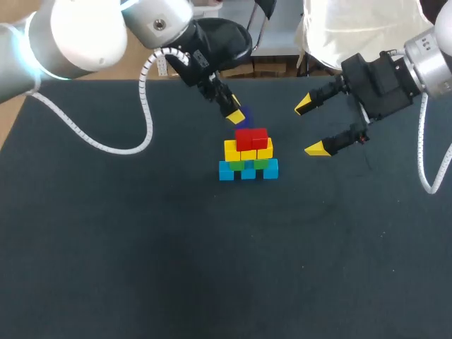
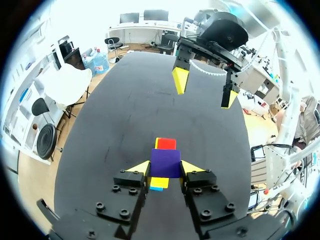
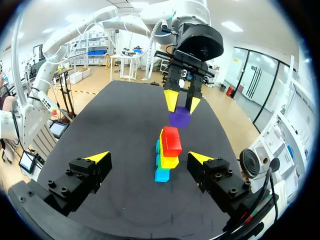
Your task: Place the blue cubes, place green cubes on the blue cubes, place the yellow cubes on the green cubes, then place the red cubes on the yellow cubes, and place purple cube on the red cubes.
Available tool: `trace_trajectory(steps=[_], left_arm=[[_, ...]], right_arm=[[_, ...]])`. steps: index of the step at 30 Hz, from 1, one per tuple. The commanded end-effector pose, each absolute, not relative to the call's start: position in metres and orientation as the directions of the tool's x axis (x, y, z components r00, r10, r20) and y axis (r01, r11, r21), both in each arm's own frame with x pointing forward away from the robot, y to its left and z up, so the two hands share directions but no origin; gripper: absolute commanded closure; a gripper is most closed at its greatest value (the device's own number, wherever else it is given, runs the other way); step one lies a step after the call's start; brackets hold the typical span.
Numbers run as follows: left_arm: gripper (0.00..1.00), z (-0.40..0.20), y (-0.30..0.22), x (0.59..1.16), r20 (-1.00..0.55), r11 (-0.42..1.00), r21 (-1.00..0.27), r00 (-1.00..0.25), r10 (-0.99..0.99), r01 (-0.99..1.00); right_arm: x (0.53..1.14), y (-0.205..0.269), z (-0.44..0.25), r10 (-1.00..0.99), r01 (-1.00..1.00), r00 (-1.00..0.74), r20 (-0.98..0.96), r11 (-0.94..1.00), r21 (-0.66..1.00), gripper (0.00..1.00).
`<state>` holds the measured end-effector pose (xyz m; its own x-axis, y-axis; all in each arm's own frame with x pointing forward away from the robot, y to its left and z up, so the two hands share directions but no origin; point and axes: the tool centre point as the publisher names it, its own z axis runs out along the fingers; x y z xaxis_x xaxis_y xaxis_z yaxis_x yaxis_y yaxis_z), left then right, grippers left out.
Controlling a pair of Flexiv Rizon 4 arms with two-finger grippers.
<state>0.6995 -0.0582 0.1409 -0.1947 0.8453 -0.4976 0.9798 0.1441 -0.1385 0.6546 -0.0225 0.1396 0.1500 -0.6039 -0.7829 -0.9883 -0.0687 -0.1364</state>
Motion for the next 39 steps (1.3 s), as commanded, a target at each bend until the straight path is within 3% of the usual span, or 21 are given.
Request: trace_trajectory(steps=[1, 39], left_arm=[[1.00, 0.136, -0.068, 0.704, -0.490, 0.137, -0.139, -0.188, 0.851, 0.981], [1.00, 0.123, -0.073, 0.699, -0.415, 0.169, -0.061, -0.179, 0.892, 0.984]], right_arm=[[0.655, -0.023, 0.139, -0.602, -0.988, 0.151, -0.784, -0.069, -0.137, 0.00], [0.655, -0.023, 0.139, -0.602, -0.988, 0.151, -0.784, -0.069, -0.137, 0.00]])
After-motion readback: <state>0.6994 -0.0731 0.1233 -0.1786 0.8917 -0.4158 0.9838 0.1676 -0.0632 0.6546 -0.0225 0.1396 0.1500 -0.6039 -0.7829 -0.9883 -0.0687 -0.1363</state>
